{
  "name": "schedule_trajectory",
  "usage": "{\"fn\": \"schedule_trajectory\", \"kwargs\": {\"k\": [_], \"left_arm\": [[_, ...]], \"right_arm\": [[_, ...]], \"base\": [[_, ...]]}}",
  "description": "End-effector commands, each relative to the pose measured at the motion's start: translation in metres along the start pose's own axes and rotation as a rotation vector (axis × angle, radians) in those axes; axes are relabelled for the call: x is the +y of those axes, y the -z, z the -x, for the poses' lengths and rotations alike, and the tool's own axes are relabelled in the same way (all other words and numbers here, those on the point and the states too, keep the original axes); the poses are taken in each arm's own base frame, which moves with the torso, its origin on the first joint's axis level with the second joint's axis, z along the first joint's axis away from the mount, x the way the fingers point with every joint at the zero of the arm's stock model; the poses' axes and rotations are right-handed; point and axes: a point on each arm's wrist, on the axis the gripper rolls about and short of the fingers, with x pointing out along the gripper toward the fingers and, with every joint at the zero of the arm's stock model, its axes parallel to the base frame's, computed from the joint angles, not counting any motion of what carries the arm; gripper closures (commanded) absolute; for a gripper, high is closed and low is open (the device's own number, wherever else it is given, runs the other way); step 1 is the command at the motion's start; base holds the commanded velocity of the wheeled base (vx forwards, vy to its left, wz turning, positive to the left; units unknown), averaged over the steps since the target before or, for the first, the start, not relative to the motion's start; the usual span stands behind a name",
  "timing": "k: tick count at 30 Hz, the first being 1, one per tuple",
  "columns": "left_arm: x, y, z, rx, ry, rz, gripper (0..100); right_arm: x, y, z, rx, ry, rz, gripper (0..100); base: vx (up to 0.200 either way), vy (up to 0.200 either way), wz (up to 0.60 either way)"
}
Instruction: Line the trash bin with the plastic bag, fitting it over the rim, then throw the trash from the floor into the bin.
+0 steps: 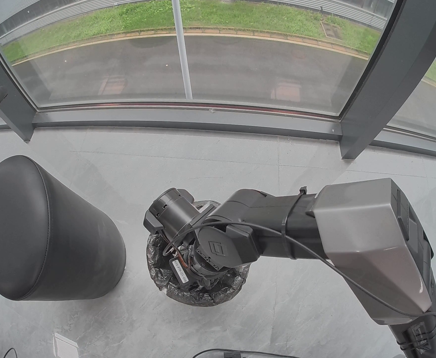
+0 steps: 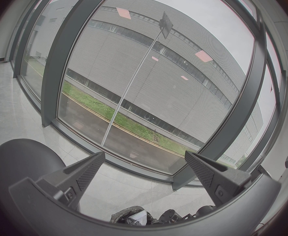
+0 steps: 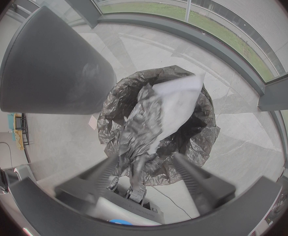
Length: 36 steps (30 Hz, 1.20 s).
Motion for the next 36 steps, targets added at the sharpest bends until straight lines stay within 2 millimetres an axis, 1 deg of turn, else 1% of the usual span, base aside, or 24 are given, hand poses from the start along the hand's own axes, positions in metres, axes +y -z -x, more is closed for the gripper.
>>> {"fn": "schedule_trajectory", "kwargs": {"k": [1, 6, 9, 15, 16, 17, 21, 24, 25, 27, 29, 34, 36], "left_arm": [[0.000, 0.001, 0.000, 0.002, -0.001, 0.001, 0], [0.001, 0.002, 0.000, 0.009, -0.004, 0.002, 0], [0.001, 0.003, 0.000, 0.010, -0.003, 0.002, 0], [0.001, 0.002, 0.000, 0.009, -0.004, 0.002, 0], [0.001, 0.003, 0.000, 0.010, -0.003, 0.002, 0], [0.001, 0.002, 0.000, 0.009, -0.004, 0.002, 0], [0.002, 0.004, -0.001, 0.014, -0.005, 0.003, 0], [0.002, 0.004, -0.001, 0.015, -0.006, 0.001, 0], [0.002, 0.004, -0.001, 0.017, -0.006, 0.001, 0], [0.002, 0.005, -0.001, 0.018, -0.007, 0.002, 0], [0.003, 0.005, -0.002, 0.022, -0.009, 0.002, 0], [0.003, 0.007, -0.003, 0.028, -0.012, 0.003, 0], [0.003, 0.007, -0.003, 0.030, -0.007, 0.003, 0]], "right_arm": [[-0.002, -0.002, -0.004, -0.010, 0.002, -0.012, 0], [-0.008, -0.007, -0.008, -0.035, 0.005, -0.038, 0], [-0.014, -0.007, -0.020, -0.033, 0.014, -0.046, 0], [-0.007, 0.000, -0.048, -0.028, -0.003, -0.026, 0], [-0.007, 0.000, -0.049, -0.028, -0.005, -0.025, 0], [-0.003, 0.003, -0.060, -0.019, -0.050, -0.016, 0], [0.002, 0.008, -0.076, 0.009, -0.176, -0.006, 0], [-0.004, 0.006, -0.089, -0.011, -0.222, 0.035, 0], [-0.005, 0.006, -0.090, -0.013, -0.223, 0.037, 0], [-0.009, 0.003, -0.101, -0.060, -0.243, 0.094, 0], [-0.011, 0.003, -0.104, -0.071, -0.240, 0.124, 0], [-0.015, -0.002, -0.104, -0.112, -0.236, 0.134, 0], [-0.017, -0.006, -0.103, -0.142, -0.235, 0.164, 0]], "base": [[0.000, 0.000, 0.00], [0.000, 0.000, 0.00], [0.000, 0.000, 0.00], [0.000, 0.000, 0.00], [0.000, 0.000, 0.00], [0.000, 0.000, 0.00], [0.000, 0.000, 0.00], [0.000, 0.000, 0.00], [0.000, 0.000, 0.00], [0.000, 0.000, 0.00], [0.000, 0.000, 0.00], [0.000, 0.000, 0.00], [0.000, 0.000, 0.00]]}}
